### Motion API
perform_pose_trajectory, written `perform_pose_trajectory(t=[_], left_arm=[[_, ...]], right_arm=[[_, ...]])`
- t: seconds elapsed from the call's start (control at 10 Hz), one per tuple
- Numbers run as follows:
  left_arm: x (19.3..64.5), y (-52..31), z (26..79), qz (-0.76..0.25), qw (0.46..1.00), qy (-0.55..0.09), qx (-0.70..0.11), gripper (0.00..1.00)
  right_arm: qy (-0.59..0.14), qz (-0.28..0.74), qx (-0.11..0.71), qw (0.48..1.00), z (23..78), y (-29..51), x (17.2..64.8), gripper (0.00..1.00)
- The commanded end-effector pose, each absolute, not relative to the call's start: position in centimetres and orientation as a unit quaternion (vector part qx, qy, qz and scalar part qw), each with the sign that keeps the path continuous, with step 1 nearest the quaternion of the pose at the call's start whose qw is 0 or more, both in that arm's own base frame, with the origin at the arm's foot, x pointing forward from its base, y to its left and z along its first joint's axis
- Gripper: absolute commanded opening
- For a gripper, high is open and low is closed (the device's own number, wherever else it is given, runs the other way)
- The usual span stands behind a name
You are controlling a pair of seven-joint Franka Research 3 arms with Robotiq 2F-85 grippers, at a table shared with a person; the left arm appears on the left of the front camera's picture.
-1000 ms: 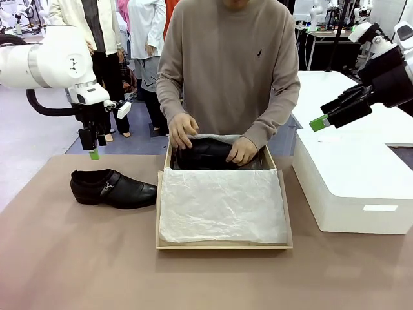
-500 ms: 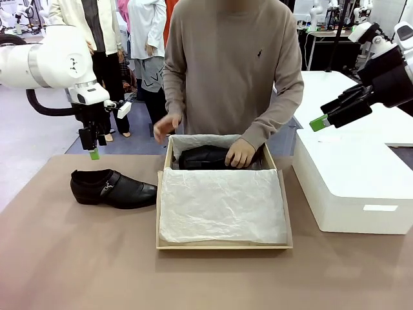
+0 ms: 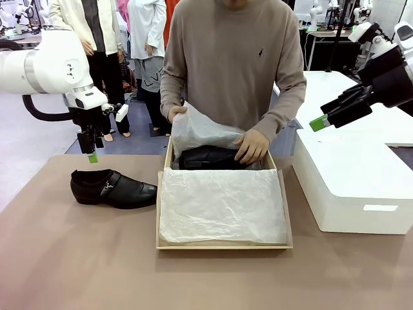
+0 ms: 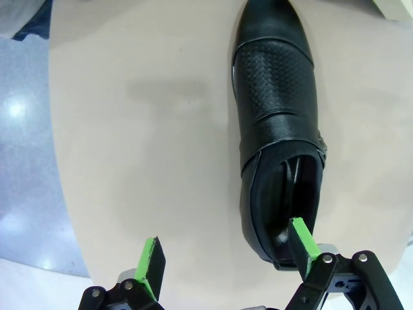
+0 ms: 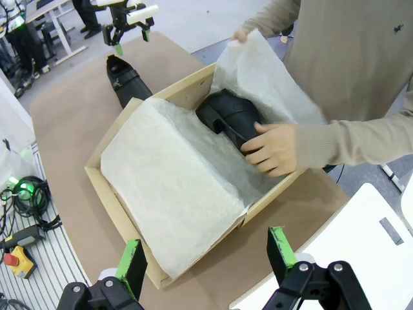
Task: Pack the shoes into the box.
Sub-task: Place the other shoe of the Shoes into the Shoes Box.
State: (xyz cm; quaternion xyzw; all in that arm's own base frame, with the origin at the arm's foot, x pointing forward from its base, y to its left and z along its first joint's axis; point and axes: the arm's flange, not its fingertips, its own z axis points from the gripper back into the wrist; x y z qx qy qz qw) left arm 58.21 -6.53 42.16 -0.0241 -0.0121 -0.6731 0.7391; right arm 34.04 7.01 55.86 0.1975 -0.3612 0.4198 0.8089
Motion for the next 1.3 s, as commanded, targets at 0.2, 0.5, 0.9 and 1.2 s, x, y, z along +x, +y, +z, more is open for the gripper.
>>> perform_pose_trajectory(t=[0.2,0.5,0.9,1.2], left_arm=[[57.7,-6.3,40.2,-0.671,0.741,-0.021,-0.005,1.0],[58.3,-5.9,39.5,-0.703,0.71,-0.018,-0.01,1.0],[58.6,-6.0,39.2,-0.721,0.692,-0.015,-0.027,1.0],[58.7,-5.9,39.0,-0.723,0.689,-0.011,-0.036,1.0]], right_arm=[[-0.363,0.419,0.199,0.808,55.8,7.0,34.1,1.0],[-0.363,0.419,0.199,0.808,55.8,7.0,34.1,1.0],[-0.363,0.419,0.199,0.808,55.8,7.0,34.1,1.0],[-0.363,0.419,0.199,0.808,55.8,7.0,34.1,1.0]])
